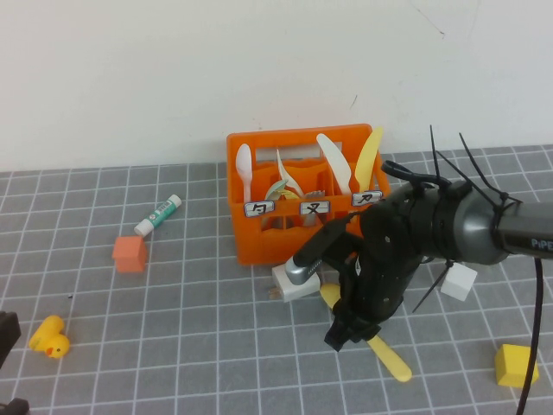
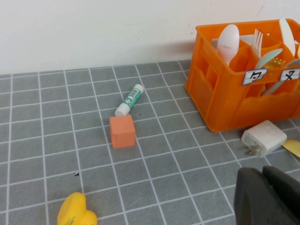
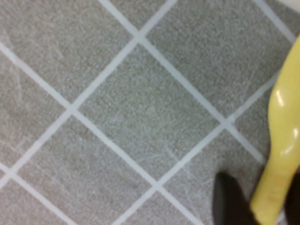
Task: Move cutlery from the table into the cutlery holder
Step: Pick up the spoon, then place the spoon on the box
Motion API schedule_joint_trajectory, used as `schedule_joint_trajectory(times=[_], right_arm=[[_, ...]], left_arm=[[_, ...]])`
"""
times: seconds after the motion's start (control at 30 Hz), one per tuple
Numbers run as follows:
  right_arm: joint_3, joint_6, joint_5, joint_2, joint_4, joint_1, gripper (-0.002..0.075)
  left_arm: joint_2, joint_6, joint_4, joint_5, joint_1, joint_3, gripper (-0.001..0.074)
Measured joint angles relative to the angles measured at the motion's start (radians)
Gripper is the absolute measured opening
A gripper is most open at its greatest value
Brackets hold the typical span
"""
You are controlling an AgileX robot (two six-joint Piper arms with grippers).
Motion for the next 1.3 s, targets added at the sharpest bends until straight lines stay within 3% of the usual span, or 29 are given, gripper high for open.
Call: schedule_joint_trajectory(times=[0.13,0.17,0.57,0.87,1.07,1.3], right_arm=[[-0.001,0.0,0.0,0.0,-0.002,0.0,0.0117],[-0.001,0.0,0.0,0.0,-0.002,0.0,0.0108],[0.006,0.002,0.005,-0.022,-0.002,0.0,0.0109],[0.006,-0.016,-0.016,-0.224,0.069,0.0,0.0109],[0.006,-0.173,-0.109,-0.338,0.333,0.002,0.0109],[0.006,-0.432,-0.43,-0.396,0.719,0.004,0.0109]], left_arm=[[0.0,0.0,0.0,0.0,0.0,0.0,0.0],[0.0,0.0,0.0,0.0,0.0,0.0,0.0],[0.0,0.0,0.0,-0.002,0.0,0.0,0.0],[0.0,0.0,0.0,-0.004,0.0,0.0,0.0],[0.0,0.0,0.0,-0.01,0.0,0.0,0.0],[0.0,0.0,0.004,-0.016,0.0,0.0,0.0]])
